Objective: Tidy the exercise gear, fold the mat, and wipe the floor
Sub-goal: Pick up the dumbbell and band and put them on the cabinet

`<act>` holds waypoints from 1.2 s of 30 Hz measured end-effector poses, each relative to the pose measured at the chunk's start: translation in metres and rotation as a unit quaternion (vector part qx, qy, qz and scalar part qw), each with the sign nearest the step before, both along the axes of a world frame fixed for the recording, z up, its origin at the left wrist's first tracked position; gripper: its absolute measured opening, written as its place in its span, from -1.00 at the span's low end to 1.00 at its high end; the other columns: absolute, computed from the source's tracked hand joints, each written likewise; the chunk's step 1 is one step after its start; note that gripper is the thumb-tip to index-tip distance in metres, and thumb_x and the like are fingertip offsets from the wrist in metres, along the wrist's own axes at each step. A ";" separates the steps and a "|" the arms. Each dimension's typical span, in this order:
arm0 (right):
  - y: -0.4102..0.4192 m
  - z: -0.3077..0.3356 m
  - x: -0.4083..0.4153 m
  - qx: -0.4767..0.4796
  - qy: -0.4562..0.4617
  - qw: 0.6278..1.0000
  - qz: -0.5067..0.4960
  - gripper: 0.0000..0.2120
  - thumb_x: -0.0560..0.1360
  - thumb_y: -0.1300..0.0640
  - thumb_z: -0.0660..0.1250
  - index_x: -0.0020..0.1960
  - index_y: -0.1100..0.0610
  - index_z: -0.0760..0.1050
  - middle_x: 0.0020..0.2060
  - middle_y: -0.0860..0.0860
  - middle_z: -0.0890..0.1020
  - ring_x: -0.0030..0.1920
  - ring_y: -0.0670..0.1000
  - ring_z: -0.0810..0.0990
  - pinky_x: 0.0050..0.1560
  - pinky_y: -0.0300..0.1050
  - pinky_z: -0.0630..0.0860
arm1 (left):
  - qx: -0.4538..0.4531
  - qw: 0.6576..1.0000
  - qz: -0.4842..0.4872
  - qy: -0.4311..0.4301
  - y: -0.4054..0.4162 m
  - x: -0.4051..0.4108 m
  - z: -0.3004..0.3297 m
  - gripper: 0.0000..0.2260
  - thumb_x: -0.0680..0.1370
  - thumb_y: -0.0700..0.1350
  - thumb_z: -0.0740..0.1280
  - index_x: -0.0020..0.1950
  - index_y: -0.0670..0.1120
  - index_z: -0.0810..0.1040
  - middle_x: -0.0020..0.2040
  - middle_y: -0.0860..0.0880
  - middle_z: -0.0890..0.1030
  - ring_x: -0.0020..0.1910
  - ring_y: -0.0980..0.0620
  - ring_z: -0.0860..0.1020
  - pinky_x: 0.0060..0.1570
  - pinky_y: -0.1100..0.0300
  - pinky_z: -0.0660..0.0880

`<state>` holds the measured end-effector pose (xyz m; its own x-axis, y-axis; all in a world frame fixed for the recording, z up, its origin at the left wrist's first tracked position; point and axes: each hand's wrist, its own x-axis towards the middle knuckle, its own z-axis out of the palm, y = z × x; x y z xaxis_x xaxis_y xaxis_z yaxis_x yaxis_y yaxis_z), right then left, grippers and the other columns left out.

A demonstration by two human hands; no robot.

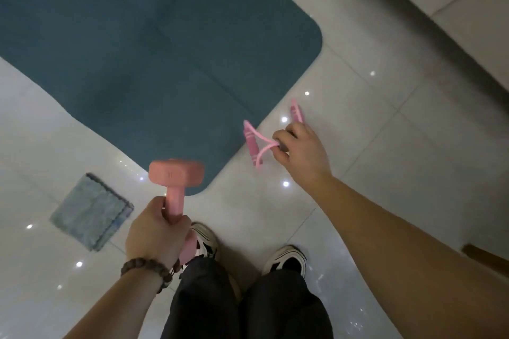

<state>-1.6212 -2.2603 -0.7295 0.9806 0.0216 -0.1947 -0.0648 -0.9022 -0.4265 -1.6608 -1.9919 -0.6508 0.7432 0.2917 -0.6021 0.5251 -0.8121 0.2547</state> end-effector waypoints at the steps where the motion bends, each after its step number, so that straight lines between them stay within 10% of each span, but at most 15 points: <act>1: -0.005 0.025 0.000 0.005 -0.008 1.000 -0.010 -0.85 0.44 0.11 0.41 -0.06 0.17 0.58 -0.15 0.10 0.52 -0.11 0.10 0.50 -0.06 -0.02 0.51 | -0.001 1.000 -0.007 -0.006 -0.006 0.003 0.018 -0.81 0.41 -0.20 0.39 -0.26 -0.04 0.39 -0.37 -0.02 0.50 -0.37 -0.01 0.45 -0.41 0.16 0.26; 5: -0.028 0.136 -0.005 0.040 -0.025 0.993 -0.104 -0.83 0.47 0.08 0.39 -0.11 0.20 0.52 -0.21 0.08 0.48 -0.31 0.08 0.45 -0.37 -0.10 0.44 | -0.016 0.999 -0.043 -0.020 -0.034 0.019 0.108 -0.84 0.41 -0.20 0.37 -0.24 -0.03 0.39 -0.35 -0.01 0.53 -0.34 -0.01 0.48 -0.39 0.15 0.30; 19: -0.115 0.503 -0.098 0.133 -0.047 0.940 -0.309 -0.79 0.53 -0.01 0.28 -0.17 0.09 0.38 -0.39 -0.05 0.42 -0.37 0.02 0.41 -0.37 -0.05 0.38 | -0.081 0.982 -0.147 -0.084 -0.162 0.031 0.444 -0.81 0.41 -0.17 0.38 -0.22 -0.06 0.36 -0.30 0.01 0.47 -0.30 -0.05 0.45 -0.36 0.14 0.25; 36: -0.259 0.588 -0.053 0.091 -0.036 0.941 -0.325 -0.86 0.55 -0.02 0.27 -0.10 0.04 0.43 -0.43 -0.09 0.40 -0.41 -0.07 0.39 -0.44 -0.24 0.25 | -0.129 0.964 -0.229 -0.049 -0.321 0.122 0.501 -0.87 0.44 -0.20 0.32 -0.22 -0.03 0.39 -0.25 -0.03 0.54 -0.24 -0.03 0.53 -0.26 0.15 0.42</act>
<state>-1.6746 -2.5196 -0.1419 0.8089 -0.5605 -0.1777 -0.5421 -0.5939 -0.5944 -1.5390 -2.3133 -0.1500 0.8154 -0.2310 -0.5308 0.0890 -0.8560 0.5092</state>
